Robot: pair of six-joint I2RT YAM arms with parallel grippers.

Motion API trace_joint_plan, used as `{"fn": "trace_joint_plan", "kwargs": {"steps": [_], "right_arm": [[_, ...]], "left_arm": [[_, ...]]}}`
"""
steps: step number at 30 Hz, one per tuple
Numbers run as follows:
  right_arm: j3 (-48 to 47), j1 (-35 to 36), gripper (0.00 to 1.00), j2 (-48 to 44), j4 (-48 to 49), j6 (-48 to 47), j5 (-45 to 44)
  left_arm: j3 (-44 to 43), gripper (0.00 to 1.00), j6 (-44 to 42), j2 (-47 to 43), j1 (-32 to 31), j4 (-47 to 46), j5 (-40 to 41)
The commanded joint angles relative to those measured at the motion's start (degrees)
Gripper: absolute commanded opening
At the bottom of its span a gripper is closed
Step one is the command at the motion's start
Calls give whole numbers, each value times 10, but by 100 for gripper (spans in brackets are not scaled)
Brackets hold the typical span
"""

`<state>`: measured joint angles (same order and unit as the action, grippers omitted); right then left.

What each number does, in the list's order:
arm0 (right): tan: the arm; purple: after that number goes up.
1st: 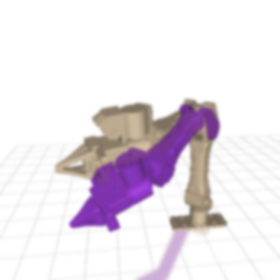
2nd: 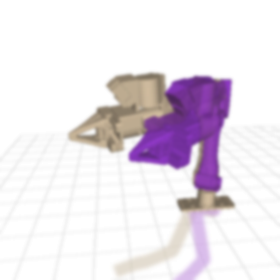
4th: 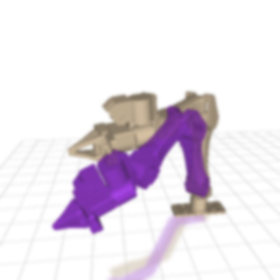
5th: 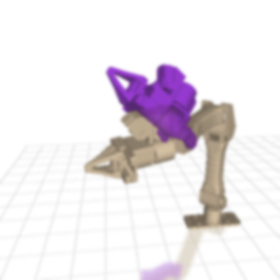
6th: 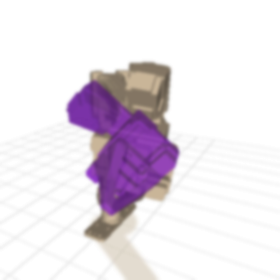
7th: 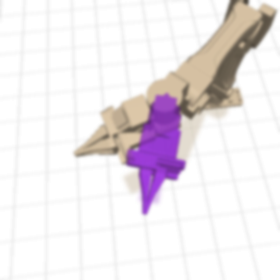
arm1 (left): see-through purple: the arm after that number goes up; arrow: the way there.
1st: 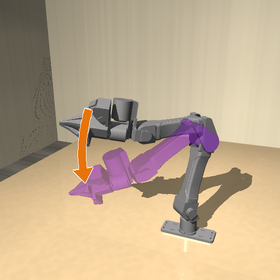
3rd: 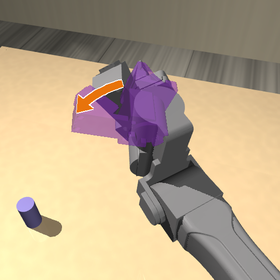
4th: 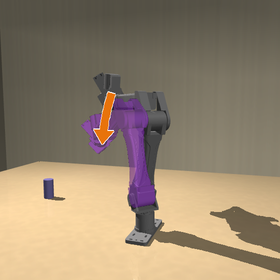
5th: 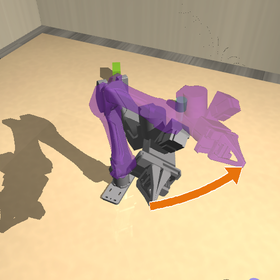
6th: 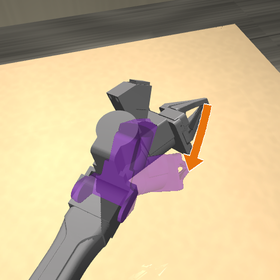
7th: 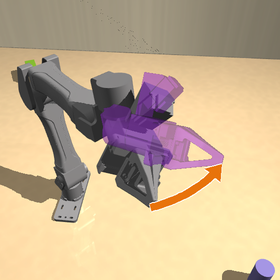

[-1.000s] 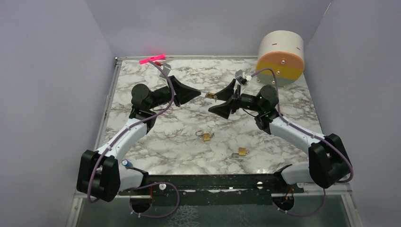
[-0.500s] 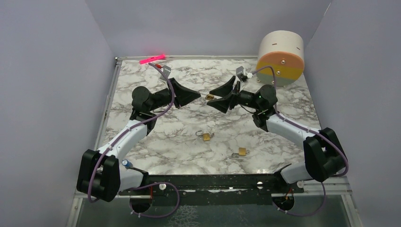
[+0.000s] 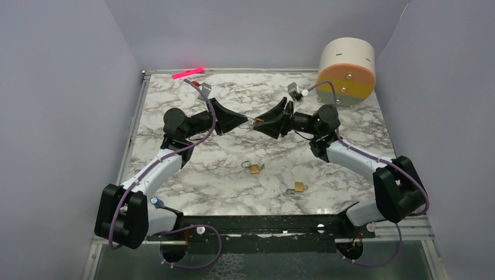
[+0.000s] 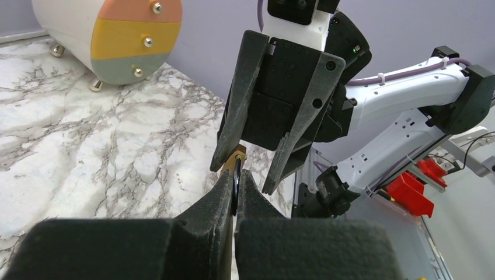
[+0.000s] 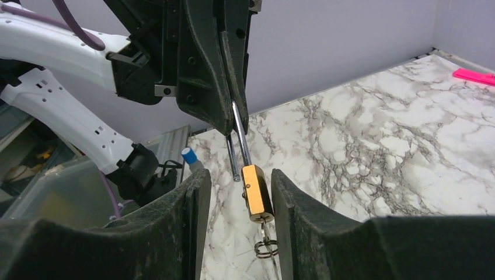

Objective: Lock with the key
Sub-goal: Lock the lock.

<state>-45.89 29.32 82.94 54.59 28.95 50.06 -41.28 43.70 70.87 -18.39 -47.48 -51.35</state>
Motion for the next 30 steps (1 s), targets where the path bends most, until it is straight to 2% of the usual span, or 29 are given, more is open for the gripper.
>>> {"fn": "trace_joint_plan", "kwargs": {"steps": [1, 5, 11, 17, 30], "right_arm": [[-20, 6, 45, 2, 32, 24, 28], [-24, 8, 32, 3, 30, 38, 36], [-29, 11, 28, 9, 29, 51, 47], [-37, 13, 2, 15, 28, 64, 59], [-84, 14, 1, 40, -27, 120, 100]], "left_arm": [[6, 0, -5, -5, 3, -28, -5], [4, 0, -9, -1, 2, -28, -10], [6, 0, -13, -1, 3, -28, -18], [7, 0, -16, -1, 2, -28, -29], [7, 0, -25, 0, 2, -28, -39]]}}
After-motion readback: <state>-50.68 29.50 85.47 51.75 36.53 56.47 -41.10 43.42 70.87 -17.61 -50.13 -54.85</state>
